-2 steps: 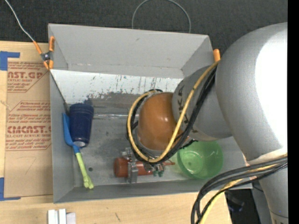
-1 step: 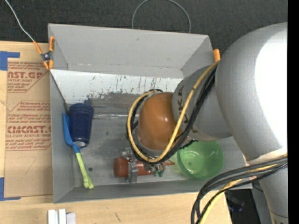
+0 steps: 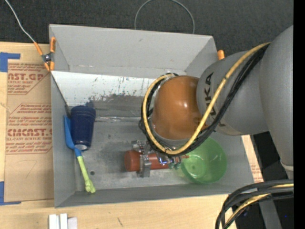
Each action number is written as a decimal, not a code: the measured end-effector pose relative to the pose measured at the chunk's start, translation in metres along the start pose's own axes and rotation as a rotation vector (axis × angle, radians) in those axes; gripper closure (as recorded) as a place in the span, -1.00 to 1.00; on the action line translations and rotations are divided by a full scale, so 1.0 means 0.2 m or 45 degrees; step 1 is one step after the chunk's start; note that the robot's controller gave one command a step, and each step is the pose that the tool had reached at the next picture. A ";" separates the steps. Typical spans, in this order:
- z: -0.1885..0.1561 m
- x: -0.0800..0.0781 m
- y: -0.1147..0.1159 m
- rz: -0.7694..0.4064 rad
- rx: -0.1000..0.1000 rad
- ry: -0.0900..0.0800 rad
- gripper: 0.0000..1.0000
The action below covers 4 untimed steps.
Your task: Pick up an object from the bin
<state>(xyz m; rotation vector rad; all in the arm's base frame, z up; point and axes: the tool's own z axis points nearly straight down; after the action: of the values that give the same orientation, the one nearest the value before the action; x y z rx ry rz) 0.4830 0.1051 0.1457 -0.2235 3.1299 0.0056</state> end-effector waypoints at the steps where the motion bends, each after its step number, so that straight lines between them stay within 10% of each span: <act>1: 0.36 -0.01 0.00 0.025 -0.001 0.012 1.00; 2: -0.19 -0.01 0.03 0.001 0.001 0.008 1.00; 3: 0.38 -0.04 -0.08 -0.011 -0.002 0.013 1.00; 4: 0.38 -0.04 -0.08 -0.010 -0.003 0.013 1.00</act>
Offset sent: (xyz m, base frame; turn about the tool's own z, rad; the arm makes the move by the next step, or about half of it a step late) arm 0.0014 0.0107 0.1335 -0.0173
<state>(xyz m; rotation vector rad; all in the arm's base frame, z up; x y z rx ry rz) 0.4939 0.0907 0.0691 -0.2368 3.1390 0.0077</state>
